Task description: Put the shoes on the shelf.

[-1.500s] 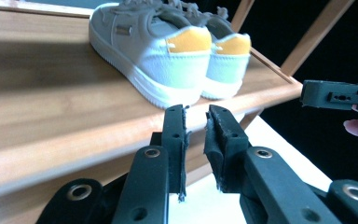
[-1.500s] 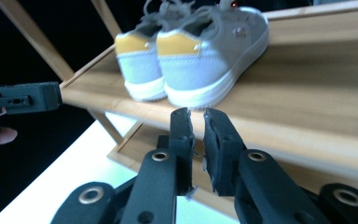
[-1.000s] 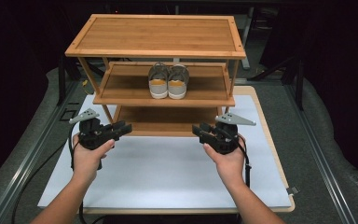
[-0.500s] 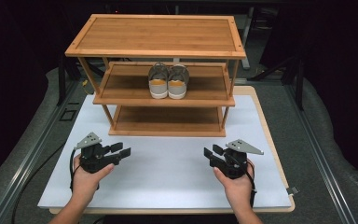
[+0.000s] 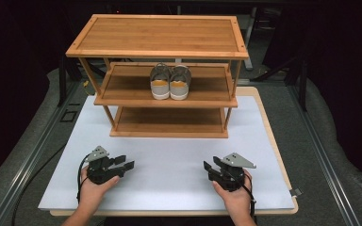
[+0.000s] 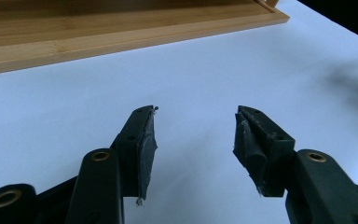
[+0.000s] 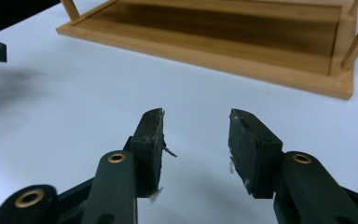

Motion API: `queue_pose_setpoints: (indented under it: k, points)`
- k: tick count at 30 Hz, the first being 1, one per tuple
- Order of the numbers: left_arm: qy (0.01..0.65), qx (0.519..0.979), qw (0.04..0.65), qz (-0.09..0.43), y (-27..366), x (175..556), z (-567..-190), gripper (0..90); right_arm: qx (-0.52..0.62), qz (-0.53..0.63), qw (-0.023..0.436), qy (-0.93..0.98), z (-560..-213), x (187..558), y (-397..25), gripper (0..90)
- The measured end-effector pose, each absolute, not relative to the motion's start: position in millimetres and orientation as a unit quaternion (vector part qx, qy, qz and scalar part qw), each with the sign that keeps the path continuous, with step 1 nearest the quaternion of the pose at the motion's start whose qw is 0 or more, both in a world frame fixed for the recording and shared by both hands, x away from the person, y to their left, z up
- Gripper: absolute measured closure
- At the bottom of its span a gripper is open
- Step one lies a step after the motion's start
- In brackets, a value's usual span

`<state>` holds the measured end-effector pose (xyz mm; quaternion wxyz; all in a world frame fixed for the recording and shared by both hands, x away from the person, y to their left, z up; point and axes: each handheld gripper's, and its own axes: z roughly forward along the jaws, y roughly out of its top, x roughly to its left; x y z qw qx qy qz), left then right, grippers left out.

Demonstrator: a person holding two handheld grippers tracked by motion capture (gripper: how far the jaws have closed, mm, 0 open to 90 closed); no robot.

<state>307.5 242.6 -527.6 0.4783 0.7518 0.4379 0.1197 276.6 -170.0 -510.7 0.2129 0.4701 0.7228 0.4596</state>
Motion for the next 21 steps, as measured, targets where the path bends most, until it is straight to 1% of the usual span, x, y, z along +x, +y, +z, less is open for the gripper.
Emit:
queue_pose_setpoints:
  k: [3,9,14,19,21]
  points:
    - [0.437,0.755,0.474,0.12,242,307,-532,47.3,0.468,0.451,0.202,0.733,-517,278,-168,54.7]
    - [0.419,0.776,0.457,0.116,228,306,-539,46.4,0.465,0.426,0.194,0.752,-531,284,-161,54.6]
    - [0.405,0.794,0.439,0.116,218,305,-544,45.3,0.462,0.42,0.187,0.758,-535,285,-156,52.0]
    - [0.4,0.801,0.43,0.116,213,305,-546,44.8,0.454,0.407,0.196,0.768,-538,284,-150,50.7]
    - [0.401,0.801,0.429,0.114,212,305,-547,44.6,0.452,0.404,0.192,0.772,-538,285,-149,50.1]
